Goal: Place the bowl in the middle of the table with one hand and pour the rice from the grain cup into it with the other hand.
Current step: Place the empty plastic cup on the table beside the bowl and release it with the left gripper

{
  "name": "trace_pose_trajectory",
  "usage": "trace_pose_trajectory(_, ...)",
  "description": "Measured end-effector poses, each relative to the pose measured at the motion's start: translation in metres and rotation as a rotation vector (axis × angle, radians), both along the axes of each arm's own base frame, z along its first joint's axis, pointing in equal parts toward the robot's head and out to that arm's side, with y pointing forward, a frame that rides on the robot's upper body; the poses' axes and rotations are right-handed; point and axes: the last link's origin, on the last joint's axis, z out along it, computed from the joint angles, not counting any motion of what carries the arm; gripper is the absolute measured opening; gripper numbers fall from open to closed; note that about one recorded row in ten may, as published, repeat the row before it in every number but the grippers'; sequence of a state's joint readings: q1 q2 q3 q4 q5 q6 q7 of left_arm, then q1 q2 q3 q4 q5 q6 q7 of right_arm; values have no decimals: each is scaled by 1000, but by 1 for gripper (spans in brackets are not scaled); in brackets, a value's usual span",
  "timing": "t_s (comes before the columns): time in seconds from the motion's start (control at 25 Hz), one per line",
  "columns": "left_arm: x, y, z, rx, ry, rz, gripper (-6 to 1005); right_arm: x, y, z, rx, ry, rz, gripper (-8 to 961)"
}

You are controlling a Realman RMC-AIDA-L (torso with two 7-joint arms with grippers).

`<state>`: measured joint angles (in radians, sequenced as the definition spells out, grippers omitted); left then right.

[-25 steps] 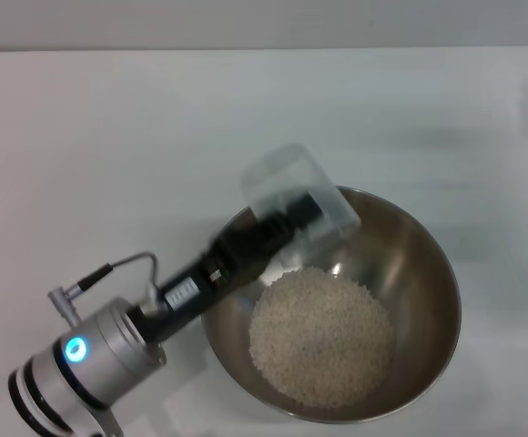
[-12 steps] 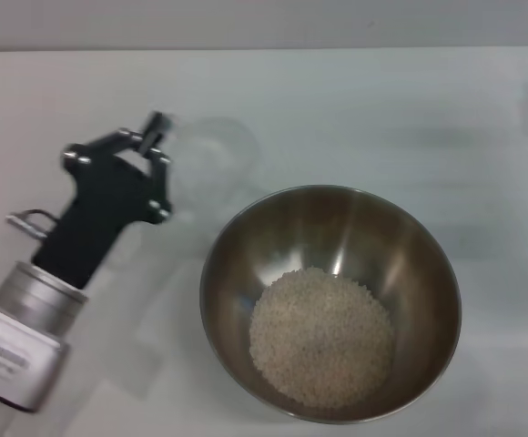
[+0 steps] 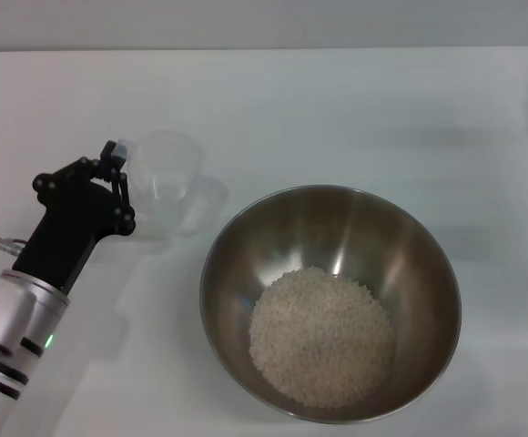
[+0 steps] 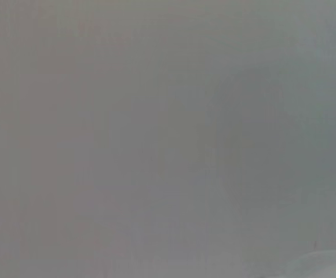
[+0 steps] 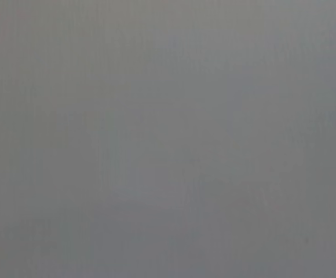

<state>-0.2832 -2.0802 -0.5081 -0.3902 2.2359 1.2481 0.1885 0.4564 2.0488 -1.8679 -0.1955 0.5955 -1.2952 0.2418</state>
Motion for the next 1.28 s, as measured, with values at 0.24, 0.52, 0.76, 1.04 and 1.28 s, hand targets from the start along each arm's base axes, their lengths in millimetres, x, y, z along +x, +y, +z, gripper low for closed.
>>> trace_pose_trajectory(0.24, -17, 9, -4, -39, -10, 142, 59, -2, 0, -1, 0, 16, 10, 467)
trace_pose_trajectory(0.52, -24, 11, -7, -57, -3, 194, 62, -4, 1, -1, -3, 31, 19, 467)
trace_pose_trajectory(0.76, -25, 12, -8, -67, -1, 201, 65, -6, 2, -1, -6, 30, 25, 467)
trace_pose_trajectory(1.04, -34, 4, -1, -62, -83, 224, 210, -7, 3, -1, -5, 33, 31, 467)
trace_pose_trajectory(1.28, -46, -24, 7, -25, -92, 222, 481, -5, 2, -1, -4, 25, 23, 467)
